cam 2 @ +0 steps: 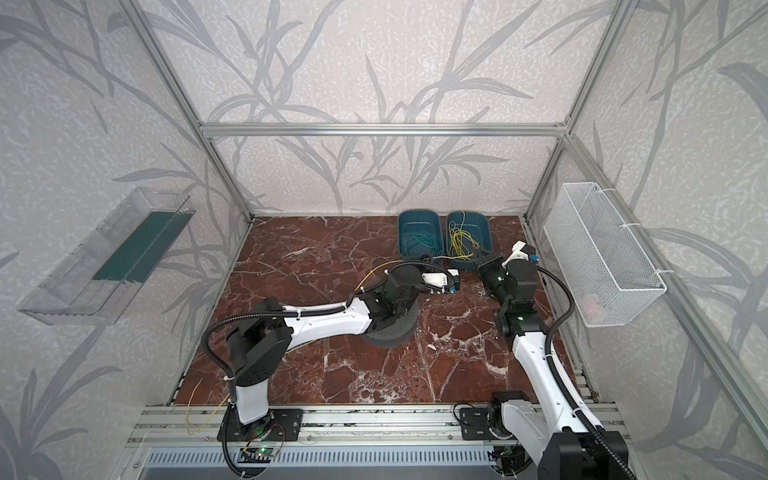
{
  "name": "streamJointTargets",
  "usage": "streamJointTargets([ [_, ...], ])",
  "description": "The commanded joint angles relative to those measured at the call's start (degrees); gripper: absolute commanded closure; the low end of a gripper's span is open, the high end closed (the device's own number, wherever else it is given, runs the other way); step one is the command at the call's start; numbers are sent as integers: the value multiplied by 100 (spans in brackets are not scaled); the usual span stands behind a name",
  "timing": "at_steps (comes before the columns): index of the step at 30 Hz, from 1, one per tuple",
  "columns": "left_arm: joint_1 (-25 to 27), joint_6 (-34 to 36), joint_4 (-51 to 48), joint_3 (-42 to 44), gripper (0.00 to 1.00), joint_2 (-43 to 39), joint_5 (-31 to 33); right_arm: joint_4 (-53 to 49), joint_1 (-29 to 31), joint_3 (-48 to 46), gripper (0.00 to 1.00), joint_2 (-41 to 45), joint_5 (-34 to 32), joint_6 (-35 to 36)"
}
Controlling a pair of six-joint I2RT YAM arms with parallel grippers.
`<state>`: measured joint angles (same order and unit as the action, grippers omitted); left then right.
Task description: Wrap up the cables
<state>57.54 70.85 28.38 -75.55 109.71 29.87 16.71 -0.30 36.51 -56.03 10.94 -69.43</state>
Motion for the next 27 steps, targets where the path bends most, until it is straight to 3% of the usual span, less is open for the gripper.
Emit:
streamJointTargets([
  [1, -270, -170, -387, 214, 100, -136, 705, 737, -435, -71, 100, 183, -665, -356],
  [7, -305, -384, -415, 428, 100, -362, 693, 696, -776, -111, 100, 366, -504, -458],
  [13, -296, -494, -523, 295, 100, -344, 639, 913, -778, 48, 100, -12, 190, -388],
  [14, -303, -567, -477, 316, 100, -380, 608, 904, -777, 88, 97, -30, 291, -235],
  [16, -296, -896, -586, 355, 100, -526, 466, 391, -794, 328, 68, -59, 713, 330],
  [18, -296, -1249, -748, 414, 100, -742, 239, -128, -797, 545, 48, -140, 1280, 835],
  [21, -296, -1833, -1223, 344, 100, -1015, -109, 339, -764, 304, 38, -239, 2007, 882],
  [24, -289, -2418, -1542, 332, 100, -1327, -632, 474, -641, 212, 35, -287, 2532, 989],
  [27, -271, -2550, -1592, 496, 100, -1526, -994, 660, -415, 126, 32, -147, 2712, 962],
])
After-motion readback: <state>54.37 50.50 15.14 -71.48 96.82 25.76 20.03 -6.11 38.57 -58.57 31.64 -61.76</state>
